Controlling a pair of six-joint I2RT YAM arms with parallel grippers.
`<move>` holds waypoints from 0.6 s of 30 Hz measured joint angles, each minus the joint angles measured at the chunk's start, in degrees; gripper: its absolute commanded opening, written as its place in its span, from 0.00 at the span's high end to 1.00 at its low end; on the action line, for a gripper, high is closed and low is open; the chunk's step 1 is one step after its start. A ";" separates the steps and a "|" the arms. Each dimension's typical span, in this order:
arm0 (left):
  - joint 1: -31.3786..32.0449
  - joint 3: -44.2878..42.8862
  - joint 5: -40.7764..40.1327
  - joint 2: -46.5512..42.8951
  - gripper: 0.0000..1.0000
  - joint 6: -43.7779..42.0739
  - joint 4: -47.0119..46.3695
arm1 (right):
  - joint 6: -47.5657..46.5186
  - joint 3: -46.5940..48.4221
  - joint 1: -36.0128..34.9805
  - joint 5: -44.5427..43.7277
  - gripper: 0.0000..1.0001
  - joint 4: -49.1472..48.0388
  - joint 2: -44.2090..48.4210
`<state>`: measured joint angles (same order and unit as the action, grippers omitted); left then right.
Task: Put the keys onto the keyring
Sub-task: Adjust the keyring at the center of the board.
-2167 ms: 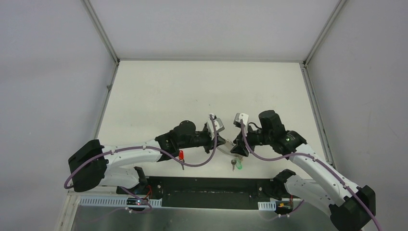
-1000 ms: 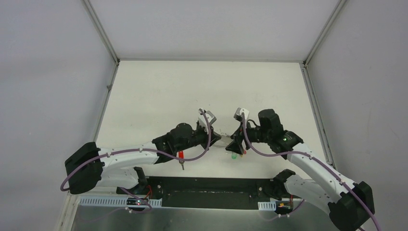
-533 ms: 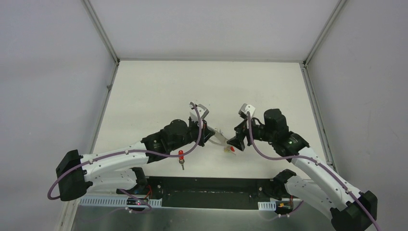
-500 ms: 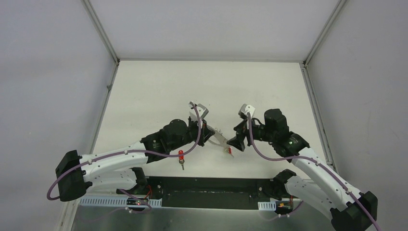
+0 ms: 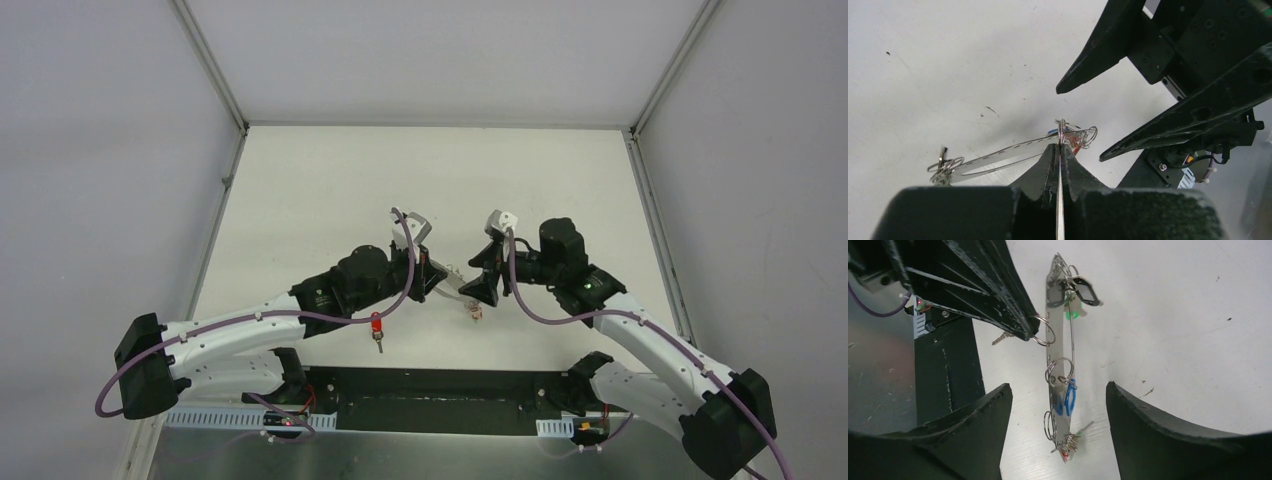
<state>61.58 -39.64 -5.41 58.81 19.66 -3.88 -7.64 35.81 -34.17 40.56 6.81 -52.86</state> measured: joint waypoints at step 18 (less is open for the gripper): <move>-0.04 0.09 -0.59 -0.46 1.00 2.93 -0.35 | 0.48 -0.79 -2.95 -0.59 1.00 -7.78 -8.90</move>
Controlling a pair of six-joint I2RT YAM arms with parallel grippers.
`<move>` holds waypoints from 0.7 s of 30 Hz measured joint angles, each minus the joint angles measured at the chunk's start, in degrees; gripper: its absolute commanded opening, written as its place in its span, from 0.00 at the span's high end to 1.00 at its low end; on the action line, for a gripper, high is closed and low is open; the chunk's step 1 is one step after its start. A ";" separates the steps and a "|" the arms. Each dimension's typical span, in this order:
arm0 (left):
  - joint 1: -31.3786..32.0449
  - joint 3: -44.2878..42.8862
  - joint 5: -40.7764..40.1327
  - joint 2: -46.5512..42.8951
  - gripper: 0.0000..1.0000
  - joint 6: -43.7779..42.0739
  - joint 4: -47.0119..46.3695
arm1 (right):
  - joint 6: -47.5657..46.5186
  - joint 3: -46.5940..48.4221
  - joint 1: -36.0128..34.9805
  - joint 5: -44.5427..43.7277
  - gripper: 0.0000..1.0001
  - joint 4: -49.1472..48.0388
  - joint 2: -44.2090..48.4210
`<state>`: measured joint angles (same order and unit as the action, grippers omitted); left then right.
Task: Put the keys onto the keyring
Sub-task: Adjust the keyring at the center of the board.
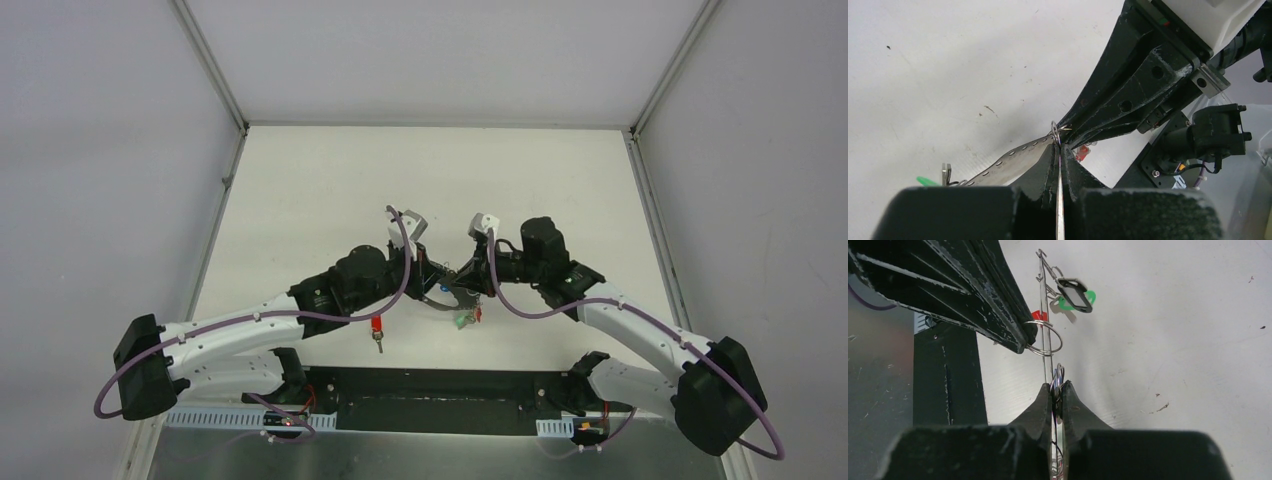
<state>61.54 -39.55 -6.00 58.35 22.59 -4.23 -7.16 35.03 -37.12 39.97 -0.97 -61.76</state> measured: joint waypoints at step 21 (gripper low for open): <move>0.42 -5.31 -0.48 -0.66 1.00 0.74 9.46 | -5.35 7.54 -0.92 -0.74 1.00 16.26 2.58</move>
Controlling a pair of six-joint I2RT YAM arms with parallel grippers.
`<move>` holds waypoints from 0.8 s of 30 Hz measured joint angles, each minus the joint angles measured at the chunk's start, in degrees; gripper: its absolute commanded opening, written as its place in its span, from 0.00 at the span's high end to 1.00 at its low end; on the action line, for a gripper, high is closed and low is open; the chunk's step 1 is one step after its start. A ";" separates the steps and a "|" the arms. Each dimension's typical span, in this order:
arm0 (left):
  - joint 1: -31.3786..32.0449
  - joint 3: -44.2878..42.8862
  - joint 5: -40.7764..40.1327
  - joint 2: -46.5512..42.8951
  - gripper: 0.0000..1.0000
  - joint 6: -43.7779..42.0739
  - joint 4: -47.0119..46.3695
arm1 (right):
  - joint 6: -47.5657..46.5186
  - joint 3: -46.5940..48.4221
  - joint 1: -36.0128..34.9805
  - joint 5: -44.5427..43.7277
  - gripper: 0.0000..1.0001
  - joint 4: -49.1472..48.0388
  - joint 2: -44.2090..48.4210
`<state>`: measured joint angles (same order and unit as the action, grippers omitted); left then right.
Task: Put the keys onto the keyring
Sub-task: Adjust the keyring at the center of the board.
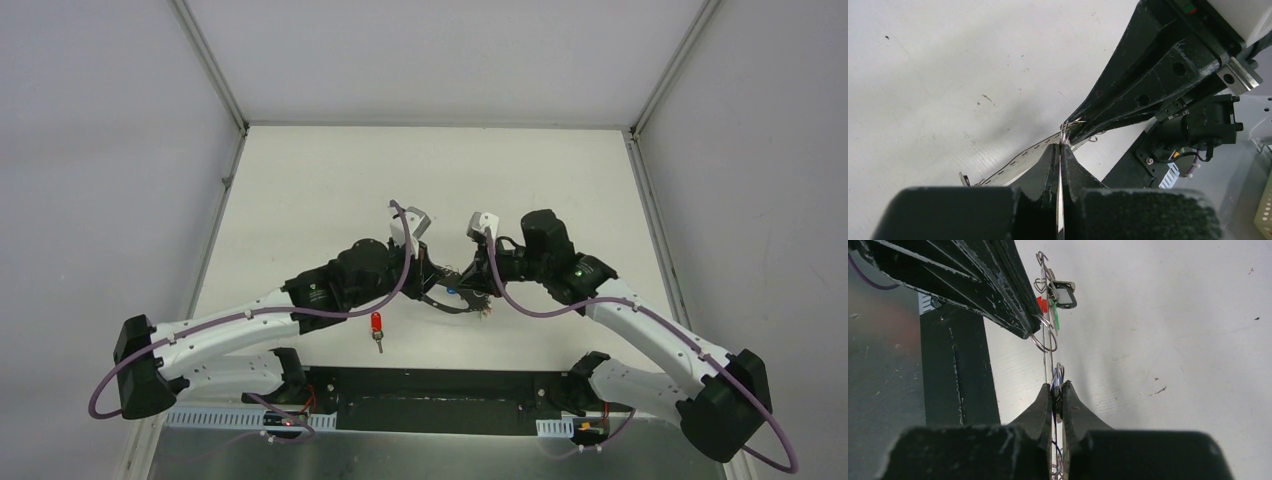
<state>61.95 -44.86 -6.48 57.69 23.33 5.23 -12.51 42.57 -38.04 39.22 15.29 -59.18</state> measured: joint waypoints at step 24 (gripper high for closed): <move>0.00 -12.22 -1.57 7.28 1.00 0.31 15.87 | -2.25 8.46 -8.28 -18.32 1.00 12.13 -2.60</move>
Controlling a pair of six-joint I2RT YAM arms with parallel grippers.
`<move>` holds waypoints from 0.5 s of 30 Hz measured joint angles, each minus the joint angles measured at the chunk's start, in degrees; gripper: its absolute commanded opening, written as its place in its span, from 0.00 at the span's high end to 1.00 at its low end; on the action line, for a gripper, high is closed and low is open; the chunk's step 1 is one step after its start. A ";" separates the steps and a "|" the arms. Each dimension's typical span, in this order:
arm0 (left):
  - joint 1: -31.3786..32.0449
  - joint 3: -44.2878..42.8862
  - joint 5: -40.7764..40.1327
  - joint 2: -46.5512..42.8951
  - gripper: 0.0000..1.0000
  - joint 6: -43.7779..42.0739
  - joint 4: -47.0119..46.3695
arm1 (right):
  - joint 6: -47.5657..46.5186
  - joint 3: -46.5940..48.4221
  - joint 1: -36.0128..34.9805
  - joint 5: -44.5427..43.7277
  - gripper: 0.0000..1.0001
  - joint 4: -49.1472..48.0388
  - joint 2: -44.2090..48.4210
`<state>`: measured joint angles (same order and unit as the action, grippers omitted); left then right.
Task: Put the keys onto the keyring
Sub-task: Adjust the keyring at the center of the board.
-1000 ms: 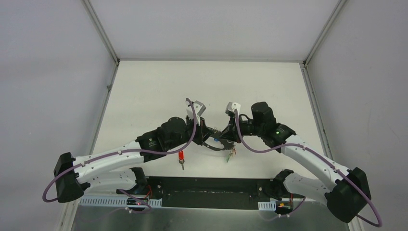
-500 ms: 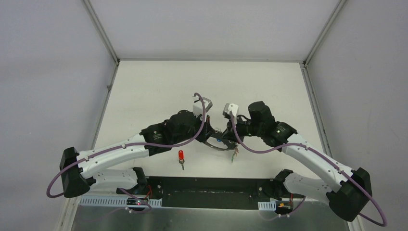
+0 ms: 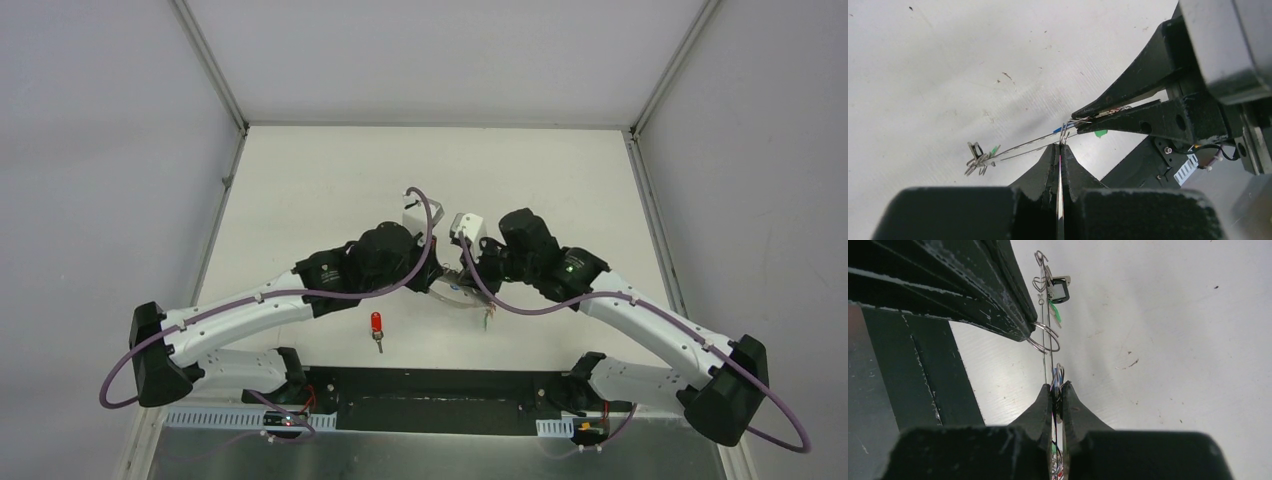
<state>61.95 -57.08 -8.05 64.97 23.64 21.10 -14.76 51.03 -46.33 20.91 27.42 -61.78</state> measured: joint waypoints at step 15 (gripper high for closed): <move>-0.02 -7.87 -1.62 6.14 1.00 0.26 9.51 | 1.46 2.84 -4.28 -9.42 1.00 3.39 -2.29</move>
<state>61.93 -64.95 -9.67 71.11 23.90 30.61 -13.30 53.87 -50.61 11.49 30.81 -64.07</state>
